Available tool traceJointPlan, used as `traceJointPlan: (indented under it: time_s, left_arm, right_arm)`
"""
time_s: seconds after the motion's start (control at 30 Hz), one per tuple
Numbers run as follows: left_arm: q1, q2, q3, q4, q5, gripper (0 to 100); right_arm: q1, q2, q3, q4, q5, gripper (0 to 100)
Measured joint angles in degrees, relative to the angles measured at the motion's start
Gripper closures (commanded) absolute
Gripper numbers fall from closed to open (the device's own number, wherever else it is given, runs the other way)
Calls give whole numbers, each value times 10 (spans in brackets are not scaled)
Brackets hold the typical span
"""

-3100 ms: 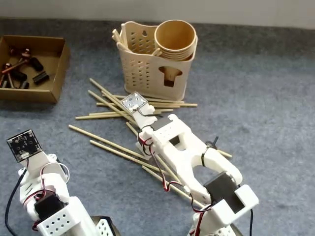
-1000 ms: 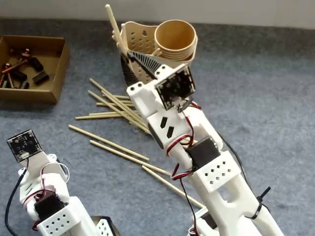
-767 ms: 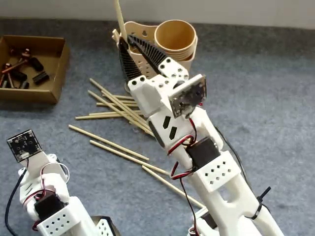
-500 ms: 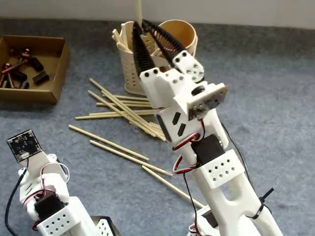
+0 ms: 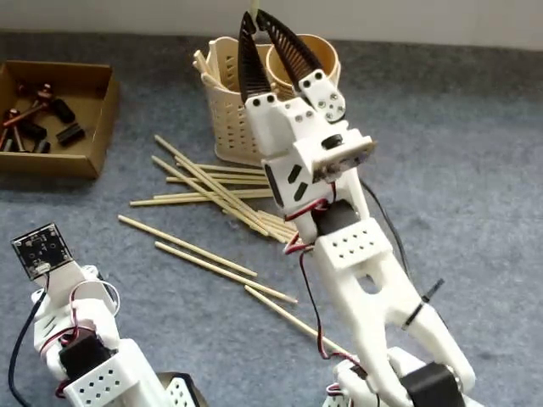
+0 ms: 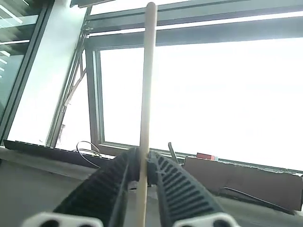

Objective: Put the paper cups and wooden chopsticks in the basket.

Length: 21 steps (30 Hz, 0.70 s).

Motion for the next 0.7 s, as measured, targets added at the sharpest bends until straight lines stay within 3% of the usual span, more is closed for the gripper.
traceJointPlan:
  time_s: [0.23, 0.7]
  left_arm:
    - [0, 0, 0, 0, 0, 995]
    - [0, 0, 0, 0, 0, 995]
  right_arm:
    - [16, 76, 0, -65, 0, 994]
    - [18, 133, 27, -77, 0, 983]
